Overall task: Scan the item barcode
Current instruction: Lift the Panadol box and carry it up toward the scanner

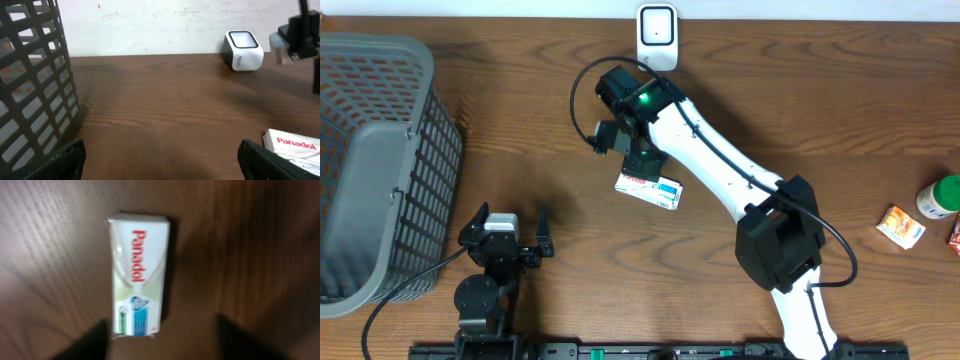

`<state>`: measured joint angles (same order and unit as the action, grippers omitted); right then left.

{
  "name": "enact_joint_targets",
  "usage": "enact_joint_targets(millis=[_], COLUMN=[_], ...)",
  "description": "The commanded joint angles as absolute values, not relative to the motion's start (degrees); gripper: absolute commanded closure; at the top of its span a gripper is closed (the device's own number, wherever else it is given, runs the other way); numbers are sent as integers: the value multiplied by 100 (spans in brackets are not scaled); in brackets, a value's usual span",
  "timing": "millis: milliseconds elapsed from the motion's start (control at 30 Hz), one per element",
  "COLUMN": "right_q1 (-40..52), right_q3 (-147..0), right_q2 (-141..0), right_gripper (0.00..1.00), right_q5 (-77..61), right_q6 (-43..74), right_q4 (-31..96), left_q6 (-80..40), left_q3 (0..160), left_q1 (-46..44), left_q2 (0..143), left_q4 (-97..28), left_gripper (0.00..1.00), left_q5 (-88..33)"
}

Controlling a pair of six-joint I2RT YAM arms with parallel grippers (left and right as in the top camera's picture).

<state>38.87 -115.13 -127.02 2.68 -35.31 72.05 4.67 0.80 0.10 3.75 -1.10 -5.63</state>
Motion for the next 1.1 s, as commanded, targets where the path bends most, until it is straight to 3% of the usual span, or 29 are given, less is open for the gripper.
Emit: enact_joint_targets(millis=[0, 33, 100, 467, 567, 700, 767, 1067], right_q1=[3632, 3588, 3514, 3750, 3879, 3979, 4012, 4066], right_q3=[-11618, -11616, -11563, -11452, -11452, -11452, -11452, -11452], right_q2=[-12678, -12678, -12691, -13642, -13983, -14230, -14300, -14359], right_gripper=[12, 2, 1, 1, 7, 8, 13, 59], right_q5=[108, -80, -436, -659, -366, -64, -47, -75], right_q6=[-3695, -3697, -3695, -3586, -3579, -3516, -3479, -3214], right_q4=[7210, 7225, 7168, 6958, 6956, 6960, 6958, 6987], left_q6=[438, 438, 438, 438, 438, 438, 438, 438], left_q3=[27, 27, 27, 27, 27, 27, 27, 27], left_q1=[3, 3, 3, 3, 3, 3, 3, 3], left_q2=[370, 370, 370, 370, 370, 373, 370, 370], left_q4=[-349, -349, -349, -349, -349, -351, -349, -349], left_gripper=[4, 4, 4, 4, 4, 4, 4, 4], left_q5=[-661, -661, -661, -661, -661, -661, -661, -661])
